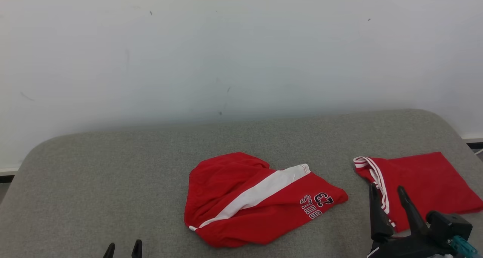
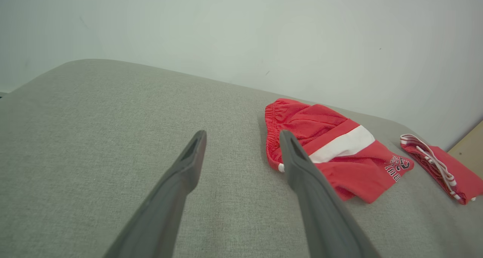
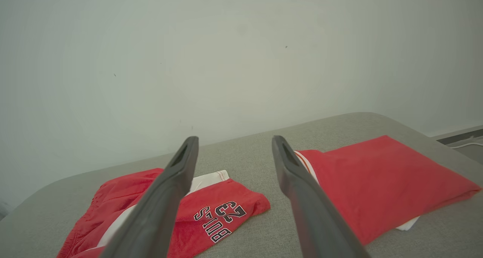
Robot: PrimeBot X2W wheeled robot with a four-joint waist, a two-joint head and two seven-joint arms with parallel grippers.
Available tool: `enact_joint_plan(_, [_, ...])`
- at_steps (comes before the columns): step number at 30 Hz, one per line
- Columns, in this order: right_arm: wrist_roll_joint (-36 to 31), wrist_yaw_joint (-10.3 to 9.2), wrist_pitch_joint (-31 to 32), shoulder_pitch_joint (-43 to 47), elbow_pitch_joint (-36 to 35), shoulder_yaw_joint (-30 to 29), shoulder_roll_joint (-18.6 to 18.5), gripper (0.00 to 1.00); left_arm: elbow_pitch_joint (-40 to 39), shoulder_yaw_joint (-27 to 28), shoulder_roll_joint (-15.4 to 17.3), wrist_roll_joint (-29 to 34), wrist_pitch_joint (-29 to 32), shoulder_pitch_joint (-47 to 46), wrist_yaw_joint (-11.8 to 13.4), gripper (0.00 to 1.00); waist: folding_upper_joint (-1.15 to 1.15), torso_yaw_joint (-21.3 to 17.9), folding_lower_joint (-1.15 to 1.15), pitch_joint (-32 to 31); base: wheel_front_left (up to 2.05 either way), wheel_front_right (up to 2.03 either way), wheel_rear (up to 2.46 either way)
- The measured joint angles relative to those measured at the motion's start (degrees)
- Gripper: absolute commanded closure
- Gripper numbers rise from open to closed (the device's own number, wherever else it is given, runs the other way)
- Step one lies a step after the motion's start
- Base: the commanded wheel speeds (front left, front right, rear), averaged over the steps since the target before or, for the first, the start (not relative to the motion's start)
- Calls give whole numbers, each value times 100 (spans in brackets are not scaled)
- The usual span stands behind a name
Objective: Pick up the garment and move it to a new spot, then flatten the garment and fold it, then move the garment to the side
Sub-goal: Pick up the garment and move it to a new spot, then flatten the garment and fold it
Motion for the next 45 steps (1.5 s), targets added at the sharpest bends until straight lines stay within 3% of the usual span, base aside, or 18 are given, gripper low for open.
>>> enact_joint_plan(8, [0,11,44,-19,65,76,-1,0,-408,141,-168,293,404,101,0,0,0,-32,0,56,0,0,0])
enact_joint_plan(15, [-20,47,67,-138,43,231,-1,0,-466,275,-353,97,1133,-10,0,0,0,-147,0,130,0,0,0])
enact_joint_plan(23, [-80,103,122,-191,15,388,-4,0,403,272,-531,38,2503,-1212,0,0,0,-343,1,308,0,0,0])
enact_joint_plan(30, [-126,148,190,-280,-31,466,-19,0,1307,354,-690,91,3587,-1560,0,0,1,-577,1,459,0,0,0])
enact_joint_plan(36, [-127,153,198,-283,-60,444,-64,0,1751,572,-950,127,4105,-2128,0,0,1,-727,1,609,0,0,0])
enact_joint_plan(45, [-130,154,198,-370,-53,488,-71,0,2142,646,-1082,272,4622,-2318,0,0,1,-762,1,656,0,0,0])
